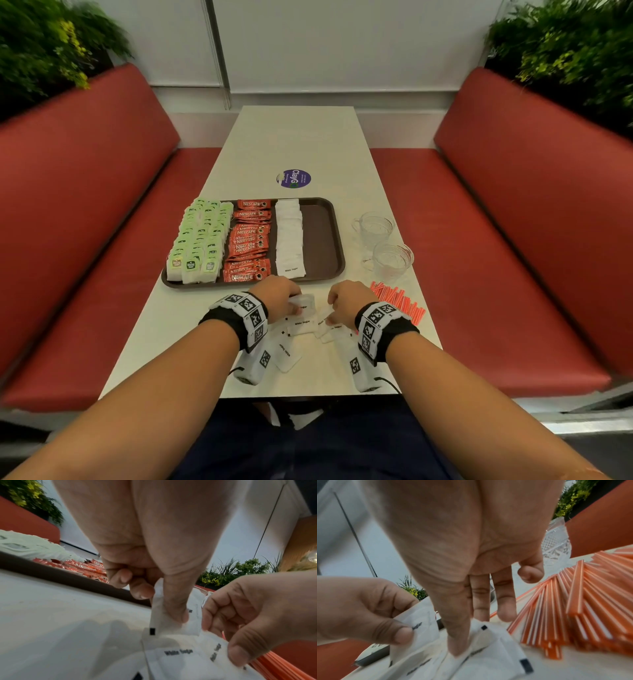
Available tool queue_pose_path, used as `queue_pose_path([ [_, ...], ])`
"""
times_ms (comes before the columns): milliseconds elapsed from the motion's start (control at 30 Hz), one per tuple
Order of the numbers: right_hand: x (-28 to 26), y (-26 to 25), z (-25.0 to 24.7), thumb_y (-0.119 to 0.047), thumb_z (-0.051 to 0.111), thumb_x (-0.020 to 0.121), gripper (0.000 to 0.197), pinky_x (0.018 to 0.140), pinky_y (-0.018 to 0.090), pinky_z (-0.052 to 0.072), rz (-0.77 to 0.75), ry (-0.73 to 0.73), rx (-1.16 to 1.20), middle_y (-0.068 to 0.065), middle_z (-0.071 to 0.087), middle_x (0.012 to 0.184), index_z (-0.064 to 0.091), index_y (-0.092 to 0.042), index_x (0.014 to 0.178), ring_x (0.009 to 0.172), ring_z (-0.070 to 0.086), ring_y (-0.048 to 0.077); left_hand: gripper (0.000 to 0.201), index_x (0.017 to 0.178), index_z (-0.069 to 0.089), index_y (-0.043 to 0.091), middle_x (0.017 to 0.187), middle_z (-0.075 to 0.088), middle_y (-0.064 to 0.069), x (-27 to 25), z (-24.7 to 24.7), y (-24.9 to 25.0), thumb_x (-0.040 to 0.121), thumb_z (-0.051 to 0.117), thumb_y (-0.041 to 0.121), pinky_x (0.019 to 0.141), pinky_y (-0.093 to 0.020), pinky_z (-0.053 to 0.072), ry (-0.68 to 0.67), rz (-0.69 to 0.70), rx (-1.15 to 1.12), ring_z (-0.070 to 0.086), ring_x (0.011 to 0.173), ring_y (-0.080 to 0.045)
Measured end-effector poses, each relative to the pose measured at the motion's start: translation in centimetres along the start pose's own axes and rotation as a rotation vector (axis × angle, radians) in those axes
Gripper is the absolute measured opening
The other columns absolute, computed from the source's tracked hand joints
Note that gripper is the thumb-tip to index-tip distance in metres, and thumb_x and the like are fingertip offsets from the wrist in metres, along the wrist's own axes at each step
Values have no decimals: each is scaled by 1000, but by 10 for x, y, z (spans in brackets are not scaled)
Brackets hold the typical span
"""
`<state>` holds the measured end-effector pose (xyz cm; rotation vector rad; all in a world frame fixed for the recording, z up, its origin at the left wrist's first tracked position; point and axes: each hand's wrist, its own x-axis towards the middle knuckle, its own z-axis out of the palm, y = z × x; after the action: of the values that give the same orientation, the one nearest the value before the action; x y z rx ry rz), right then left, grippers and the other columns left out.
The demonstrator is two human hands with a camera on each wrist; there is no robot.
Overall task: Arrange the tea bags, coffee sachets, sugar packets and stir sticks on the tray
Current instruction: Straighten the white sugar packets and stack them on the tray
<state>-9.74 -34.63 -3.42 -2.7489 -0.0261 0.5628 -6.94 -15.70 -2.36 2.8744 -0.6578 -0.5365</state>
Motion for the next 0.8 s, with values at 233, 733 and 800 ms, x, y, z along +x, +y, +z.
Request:
queue_pose_path([
  [233, 11, -11, 6, -13, 66, 87, 30, 87, 35, 55, -11, -7, -40, 7, 69, 115, 69, -13, 117, 103, 66, 26, 20, 109, 70, 15, 101, 69, -7, 12, -29, -13, 98, 57, 26, 77, -31, 45, 118, -66, -67, 63, 96, -27],
  [733, 26, 3, -38, -23, 68, 91, 9, 71, 27, 45, -65, 177, 274, -2, 64, 90, 65, -19, 99, 84, 60, 16, 22, 102, 75, 20, 91, 68, -2, 80, -32, -26, 92, 66, 37, 82, -34, 56, 19, -253, 79, 65, 89, -25],
  [800, 29, 3, -38, -22, 68, 91, 8, 70, 26, 43, -71, 192, 299, -5, 62, 89, 65, -21, 98, 83, 58, 15, 24, 106, 73, 22, 97, 68, -2, 83, -31, -26, 90, 68, 38, 84, -36, 56, 37, -273, 78, 64, 94, -25],
])
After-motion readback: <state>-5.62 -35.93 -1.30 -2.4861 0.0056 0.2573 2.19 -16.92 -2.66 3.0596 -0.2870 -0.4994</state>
